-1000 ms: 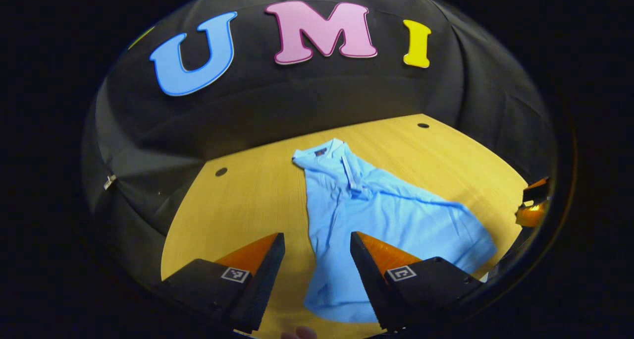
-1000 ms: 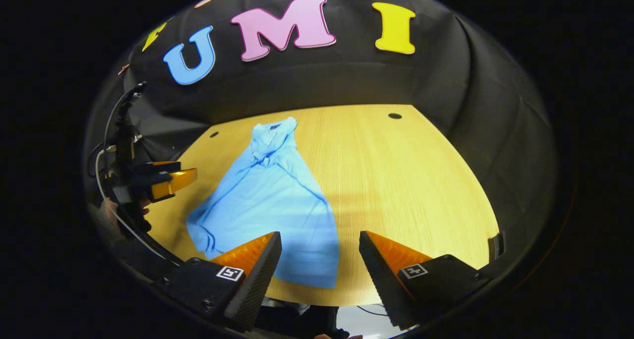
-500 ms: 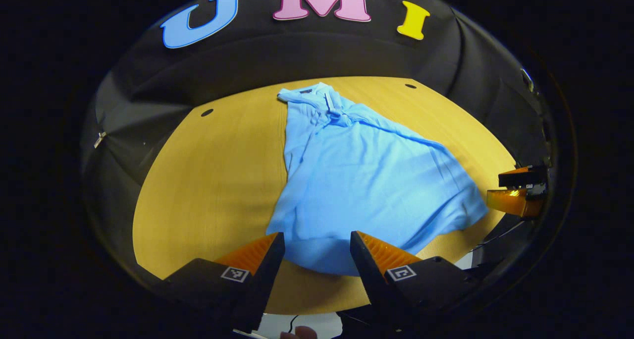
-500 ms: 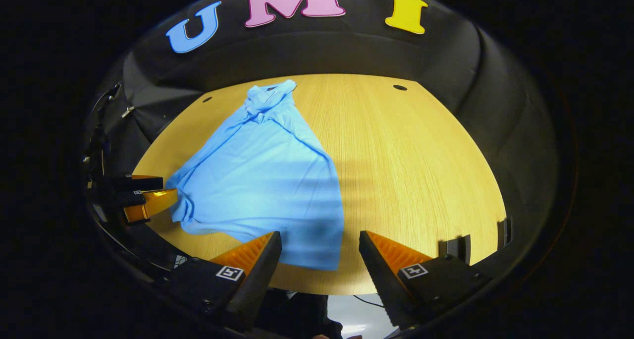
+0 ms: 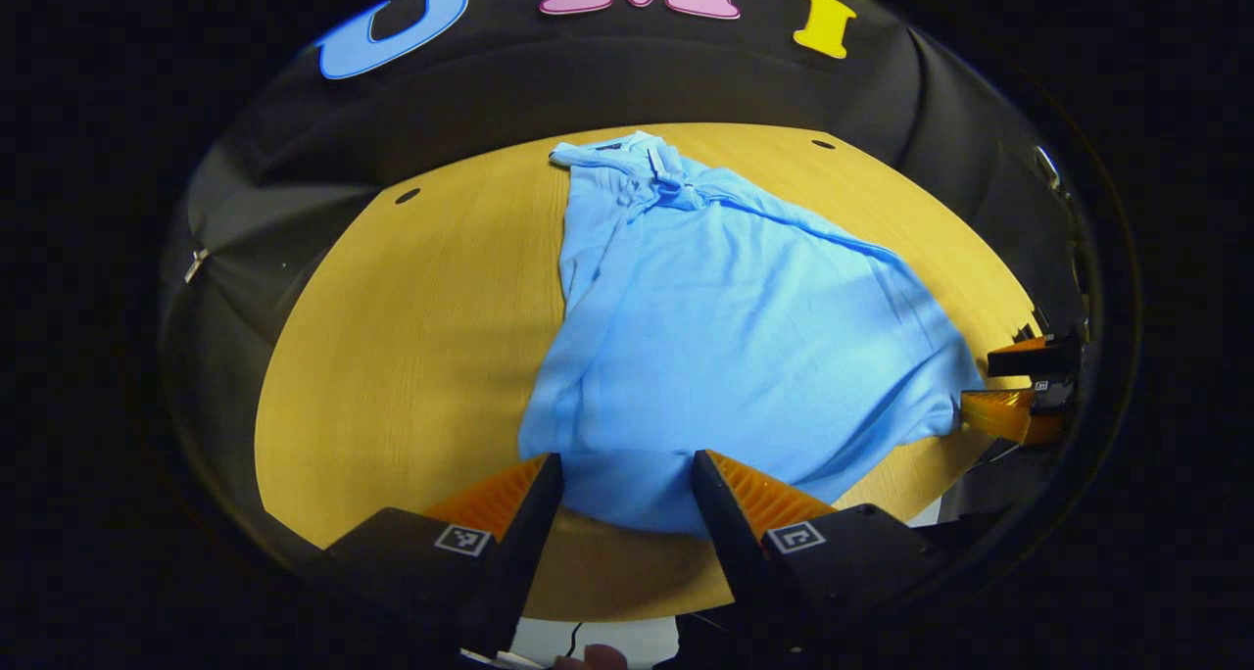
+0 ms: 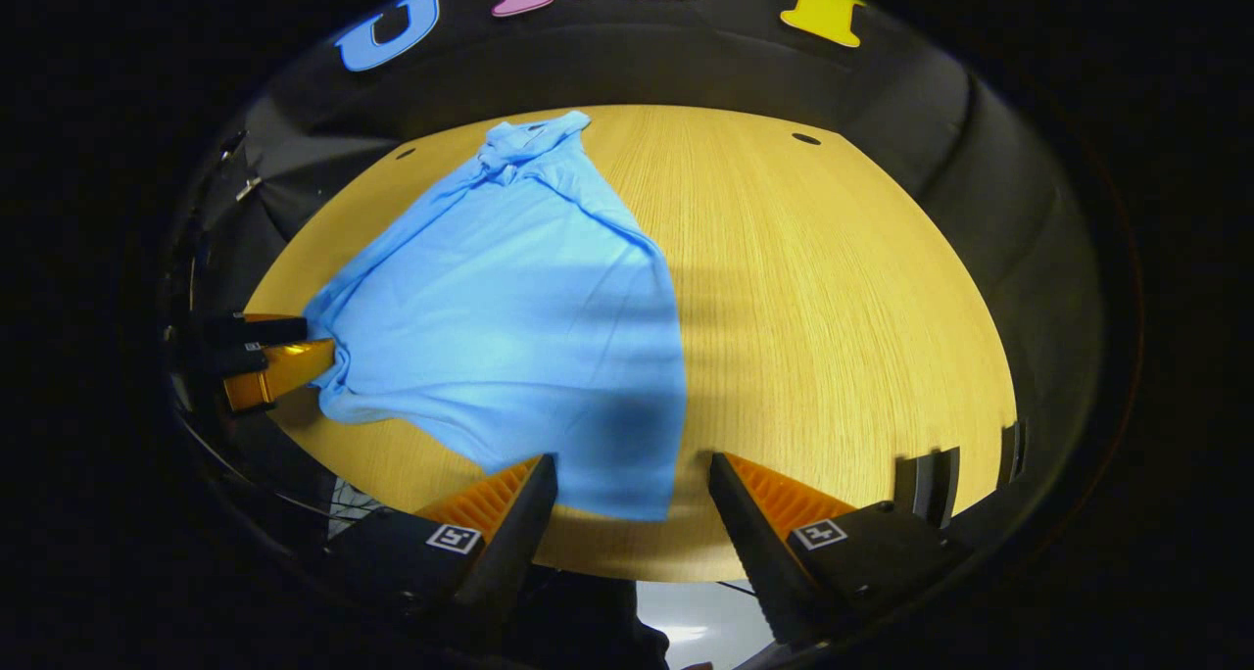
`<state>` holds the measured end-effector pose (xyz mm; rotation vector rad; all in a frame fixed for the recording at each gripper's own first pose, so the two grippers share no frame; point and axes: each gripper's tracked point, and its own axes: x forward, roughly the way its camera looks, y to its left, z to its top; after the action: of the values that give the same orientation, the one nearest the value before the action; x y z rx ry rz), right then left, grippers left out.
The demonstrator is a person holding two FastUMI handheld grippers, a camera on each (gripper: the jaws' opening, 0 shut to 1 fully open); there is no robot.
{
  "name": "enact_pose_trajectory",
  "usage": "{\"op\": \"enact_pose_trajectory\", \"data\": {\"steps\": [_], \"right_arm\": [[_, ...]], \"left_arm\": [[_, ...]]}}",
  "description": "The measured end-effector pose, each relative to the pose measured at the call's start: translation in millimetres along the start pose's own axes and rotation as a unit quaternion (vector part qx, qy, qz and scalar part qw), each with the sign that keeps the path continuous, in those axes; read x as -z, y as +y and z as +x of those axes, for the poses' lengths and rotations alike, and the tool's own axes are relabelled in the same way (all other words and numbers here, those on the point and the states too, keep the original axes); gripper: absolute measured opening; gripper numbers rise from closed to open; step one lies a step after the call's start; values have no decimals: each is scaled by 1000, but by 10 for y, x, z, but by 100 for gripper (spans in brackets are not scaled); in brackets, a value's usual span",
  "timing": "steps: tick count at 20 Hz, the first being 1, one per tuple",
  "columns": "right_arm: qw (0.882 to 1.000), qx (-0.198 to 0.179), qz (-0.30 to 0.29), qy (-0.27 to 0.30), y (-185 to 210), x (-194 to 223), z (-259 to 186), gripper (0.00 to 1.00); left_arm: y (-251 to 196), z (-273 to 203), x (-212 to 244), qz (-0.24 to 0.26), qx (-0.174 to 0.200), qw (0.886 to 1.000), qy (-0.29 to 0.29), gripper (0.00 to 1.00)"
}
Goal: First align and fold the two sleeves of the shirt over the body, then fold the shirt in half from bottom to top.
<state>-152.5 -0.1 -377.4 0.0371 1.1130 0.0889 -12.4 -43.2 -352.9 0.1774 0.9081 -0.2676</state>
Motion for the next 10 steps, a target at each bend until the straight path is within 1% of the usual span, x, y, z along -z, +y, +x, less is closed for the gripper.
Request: {"op": "enact_pose_trajectory", "data": {"steps": [2,3,4,5,6,7,8,9,10], "right_arm": [[1000,-4,-6,3,24,8,17,97],[1000,-4,-9,3,35,19,16,96],[1000,-10,-13,3,63,16,11,87],[1000,-10,-19,0,75,9,11,85],[1000,-17,-20,4,117,5,39,77],[1000,-18,-21,0,125,-2,28,74],[999,-24,-23,2,153,-8,35,60],[999,-26,-24,-1,172,-28,53,49],[999,-31,-22,0,190,-40,68,39]], "left_arm": [[-9,9,25,-1,2,1000,-2,88],[-1,11,37,-10,2,1000,0,88],[-5,18,46,-24,3,1000,6,88],[-49,26,57,-41,14,999,11,89],[-79,29,65,-60,27,998,16,83],[-112,16,47,-73,35,997,19,79],[-137,26,42,-74,46,996,21,62],[-201,22,41,-71,59,996,20,57],[-233,21,28,-63,66,996,21,34]]}}
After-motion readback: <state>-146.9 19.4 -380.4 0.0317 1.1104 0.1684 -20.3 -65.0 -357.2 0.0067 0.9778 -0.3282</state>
